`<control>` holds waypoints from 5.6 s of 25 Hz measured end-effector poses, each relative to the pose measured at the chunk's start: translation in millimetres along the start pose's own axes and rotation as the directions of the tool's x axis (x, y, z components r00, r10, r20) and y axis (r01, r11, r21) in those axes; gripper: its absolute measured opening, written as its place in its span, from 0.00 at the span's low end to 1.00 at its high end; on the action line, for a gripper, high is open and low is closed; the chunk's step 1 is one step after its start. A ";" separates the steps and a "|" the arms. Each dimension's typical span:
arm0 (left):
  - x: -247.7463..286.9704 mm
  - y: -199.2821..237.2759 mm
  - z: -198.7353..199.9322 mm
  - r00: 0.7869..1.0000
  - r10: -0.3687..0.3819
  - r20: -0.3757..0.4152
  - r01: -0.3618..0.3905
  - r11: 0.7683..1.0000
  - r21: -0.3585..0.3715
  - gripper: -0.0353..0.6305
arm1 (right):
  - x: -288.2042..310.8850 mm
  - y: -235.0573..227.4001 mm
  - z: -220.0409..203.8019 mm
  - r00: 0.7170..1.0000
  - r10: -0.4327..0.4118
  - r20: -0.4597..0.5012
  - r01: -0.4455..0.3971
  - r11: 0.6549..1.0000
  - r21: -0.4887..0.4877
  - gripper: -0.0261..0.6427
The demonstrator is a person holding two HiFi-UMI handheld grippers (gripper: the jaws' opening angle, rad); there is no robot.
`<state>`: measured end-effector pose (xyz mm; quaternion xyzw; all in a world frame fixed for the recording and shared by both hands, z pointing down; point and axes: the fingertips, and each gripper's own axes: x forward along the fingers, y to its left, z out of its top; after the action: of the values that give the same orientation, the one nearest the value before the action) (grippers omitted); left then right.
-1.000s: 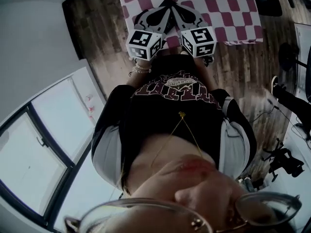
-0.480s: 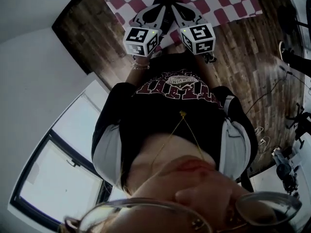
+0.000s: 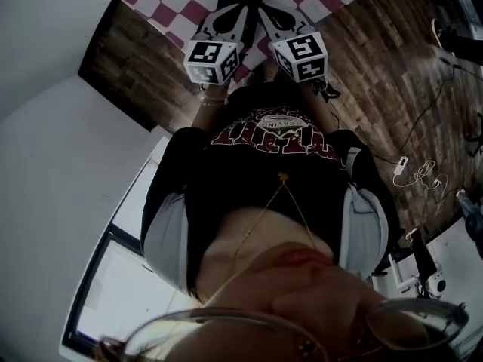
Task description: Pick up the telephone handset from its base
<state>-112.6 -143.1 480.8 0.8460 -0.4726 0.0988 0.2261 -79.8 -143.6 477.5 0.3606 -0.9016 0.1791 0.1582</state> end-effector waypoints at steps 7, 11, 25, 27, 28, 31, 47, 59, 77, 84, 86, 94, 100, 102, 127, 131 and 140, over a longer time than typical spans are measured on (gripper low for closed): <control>17.1 -16.0 2.5 1.000 -0.012 -0.017 0.012 1.000 0.028 0.07 | -13.6 -18.7 -3.5 1.000 -0.003 0.004 0.003 1.000 0.012 0.06; 22.8 -22.0 1.9 1.000 -0.015 -0.027 0.016 0.999 0.036 0.07 | -15.3 -26.6 -0.5 1.000 -0.001 0.008 0.001 1.000 0.002 0.06; -4.1 4.0 -31.8 0.995 -0.027 -0.096 0.034 0.997 0.069 0.07 | 0.7 -7.9 -31.5 0.998 -0.068 -0.016 0.069 0.996 0.058 0.06; -10.1 11.9 -36.5 0.994 -0.029 -0.101 0.036 0.997 0.066 0.07 | 5.1 -0.6 -36.2 0.997 -0.078 -0.023 0.079 0.995 0.063 0.06; -12.2 15.0 -38.9 0.994 -0.032 -0.104 0.038 0.997 0.064 0.07 | 6.6 2.5 -39.2 0.996 -0.082 -0.029 0.083 0.994 0.065 0.06; -16.9 21.2 -46.1 0.992 -0.041 -0.116 0.049 0.997 0.065 0.07 | 9.6 11.2 -46.3 0.995 -0.095 -0.042 0.098 0.993 0.069 0.06; -15.5 62.3 -86.5 0.970 -0.096 -0.225 0.110 0.993 0.052 0.07 | 42.8 27.2 -93.7 0.981 -0.122 -0.150 0.136 0.986 0.091 0.06; -6.4 110.1 -117.9 0.899 -0.197 -0.390 0.222 0.975 0.018 0.07 | 60.5 31.4 -123.8 0.963 -0.104 -0.249 0.129 0.988 0.088 0.06; 4.7 106.6 -123.0 0.768 -0.438 -0.466 0.437 0.892 -0.118 0.18 | 60.2 33.5 -131.7 0.953 -0.122 -0.278 0.146 0.987 0.069 0.06; 5.0 106.8 -127.2 0.724 -0.475 -0.500 0.481 0.867 -0.128 0.19 | 60.5 36.7 -131.4 0.954 -0.121 -0.275 0.141 0.988 0.056 0.06; 5.4 105.9 -127.5 0.714 -0.493 -0.497 0.492 0.858 -0.145 0.20 | 59.3 36.7 -131.6 0.954 -0.121 -0.275 0.141 0.988 0.058 0.06; 9.3 103.1 -129.5 0.671 -0.562 -0.483 0.533 0.819 -0.213 0.23 | 60.0 36.5 -131.6 0.958 -0.117 -0.260 0.139 0.988 0.065 0.06; 11.9 98.8 -132.3 0.692 -0.562 -0.452 0.510 0.825 -0.244 0.24 | 61.7 36.3 -131.9 0.959 -0.118 -0.259 0.139 0.988 0.063 0.06; 11.1 98.0 -132.6 0.712 -0.551 -0.436 0.491 0.834 -0.252 0.24 | 61.3 35.8 -131.7 0.960 -0.124 -0.252 0.143 0.988 0.059 0.06; 3.5 88.0 -118.7 0.818 -0.463 -0.341 0.405 0.885 -0.231 0.17 | 64.1 31.1 -133.9 0.957 -0.113 -0.266 0.136 0.988 0.069 0.06; 2.9 85.4 -118.0 0.816 -0.470 -0.336 0.409 0.881 -0.237 0.17 | 64.4 30.8 -136.1 0.956 -0.109 -0.271 0.132 0.989 0.068 0.06; -2.2 86.9 -116.4 0.819 -0.490 -0.299 0.408 0.863 -0.298 0.17 | 67.7 27.7 -136.4 0.956 -0.111 -0.272 0.133 0.989 0.063 0.06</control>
<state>-181.6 -125.3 607.3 0.8700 -0.2160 0.1446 0.4190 -124.8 -105.4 620.6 0.3941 -0.8401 0.2520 0.2746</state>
